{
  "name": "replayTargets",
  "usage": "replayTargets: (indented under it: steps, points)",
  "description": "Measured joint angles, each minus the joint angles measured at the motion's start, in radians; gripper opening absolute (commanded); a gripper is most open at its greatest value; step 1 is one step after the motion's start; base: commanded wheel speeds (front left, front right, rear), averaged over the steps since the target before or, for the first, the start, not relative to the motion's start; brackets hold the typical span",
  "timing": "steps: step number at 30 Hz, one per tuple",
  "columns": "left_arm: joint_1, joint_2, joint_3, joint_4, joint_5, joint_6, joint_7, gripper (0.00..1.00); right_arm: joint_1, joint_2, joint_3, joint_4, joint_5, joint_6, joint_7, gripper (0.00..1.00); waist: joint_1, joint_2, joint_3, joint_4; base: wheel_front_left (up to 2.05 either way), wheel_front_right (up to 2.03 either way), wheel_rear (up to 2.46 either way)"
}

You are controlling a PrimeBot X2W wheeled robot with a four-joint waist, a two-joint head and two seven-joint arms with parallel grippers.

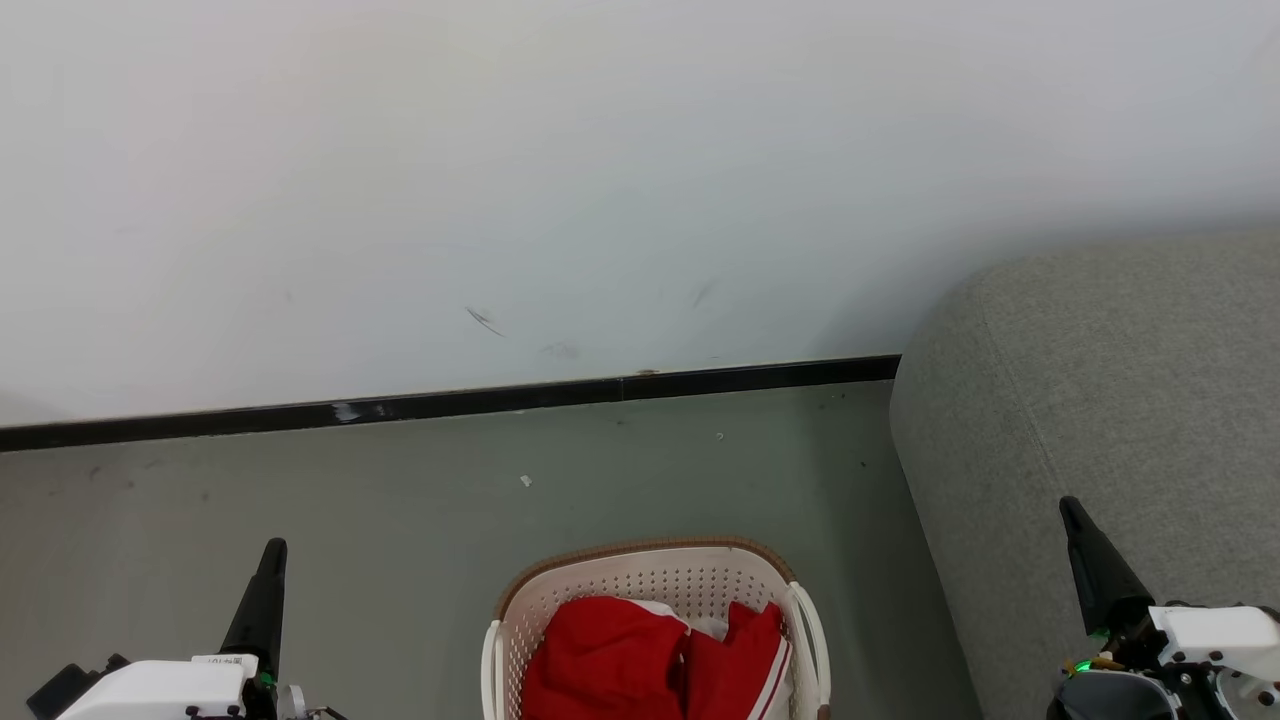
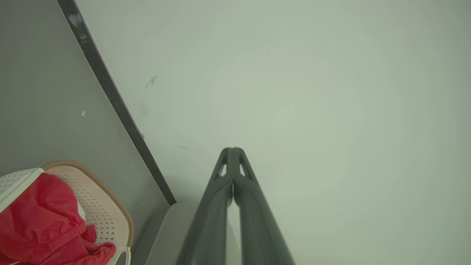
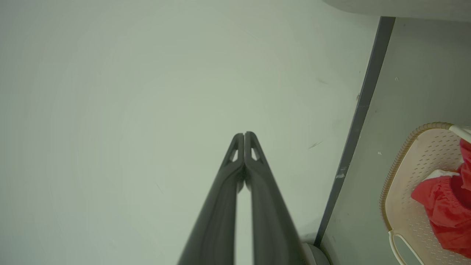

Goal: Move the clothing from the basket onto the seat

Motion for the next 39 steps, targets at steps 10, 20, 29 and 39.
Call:
replayTargets:
  steps: [10,20,29,39]
  points:
    - [0.0,0.0,0.0,0.0,0.0,0.0,0.0,0.0,0.0,0.0,-0.001,0.0,0.0,0.0,0.007,0.0,0.0,0.0,0.0,0.0,0.0,0.0,0.0]
    - [0.05,-0.029,-0.013,0.05,0.003,0.002,0.0,1.0,0.062,0.029,0.012,0.042,0.0,0.0,0.005,1.0,0.0,0.0,0.0,0.0,0.0,0.0,0.0]
    - [0.049,-0.027,-0.04,0.032,0.059,0.002,-0.037,1.0,0.061,0.029,0.022,0.032,-0.055,0.0,-0.021,1.0,0.0001,0.0,0.0,0.0,0.0,0.0,0.0]
    - [0.046,-0.015,-0.074,0.01,0.179,0.011,-0.072,1.0,0.06,0.028,0.024,-0.002,-0.206,0.0,-0.049,1.0,0.0022,0.0,-0.002,0.0,0.0,0.0,0.0]
